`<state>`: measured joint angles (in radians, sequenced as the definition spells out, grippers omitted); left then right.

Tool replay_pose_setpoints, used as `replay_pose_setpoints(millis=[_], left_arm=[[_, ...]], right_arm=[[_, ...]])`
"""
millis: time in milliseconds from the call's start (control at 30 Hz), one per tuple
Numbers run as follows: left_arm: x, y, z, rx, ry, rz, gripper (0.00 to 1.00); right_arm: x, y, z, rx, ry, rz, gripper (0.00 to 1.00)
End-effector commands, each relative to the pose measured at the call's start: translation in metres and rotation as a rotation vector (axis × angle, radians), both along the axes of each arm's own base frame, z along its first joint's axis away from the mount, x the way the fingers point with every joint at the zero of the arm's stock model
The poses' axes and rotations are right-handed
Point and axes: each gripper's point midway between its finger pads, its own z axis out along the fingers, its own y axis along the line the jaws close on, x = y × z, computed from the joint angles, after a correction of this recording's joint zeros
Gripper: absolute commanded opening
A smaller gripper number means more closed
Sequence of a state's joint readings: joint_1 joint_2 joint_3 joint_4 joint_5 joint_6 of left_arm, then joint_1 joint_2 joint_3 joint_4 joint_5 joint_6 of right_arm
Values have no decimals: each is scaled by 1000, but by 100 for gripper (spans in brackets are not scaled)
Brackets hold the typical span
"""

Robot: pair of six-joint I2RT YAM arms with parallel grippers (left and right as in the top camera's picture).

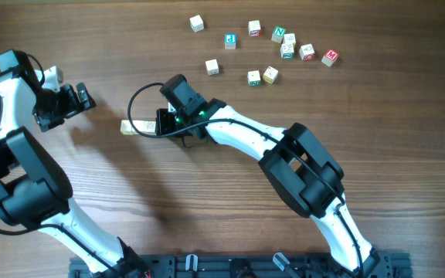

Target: Form a horizontal line

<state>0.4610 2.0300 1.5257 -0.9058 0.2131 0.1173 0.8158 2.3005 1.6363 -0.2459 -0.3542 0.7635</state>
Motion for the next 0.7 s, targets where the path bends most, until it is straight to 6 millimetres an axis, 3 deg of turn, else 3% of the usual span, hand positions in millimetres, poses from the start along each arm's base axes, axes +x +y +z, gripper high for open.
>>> replay_pose_setpoints(millis=[0,667], left_arm=[[2,2,1,-1,-4,4,100],[2,2,1,-1,-4,4,100]], right_arm=[[-3,-3,-21,-30,29,-20,4],[1,-5,-22,-39,17,-34,4]])
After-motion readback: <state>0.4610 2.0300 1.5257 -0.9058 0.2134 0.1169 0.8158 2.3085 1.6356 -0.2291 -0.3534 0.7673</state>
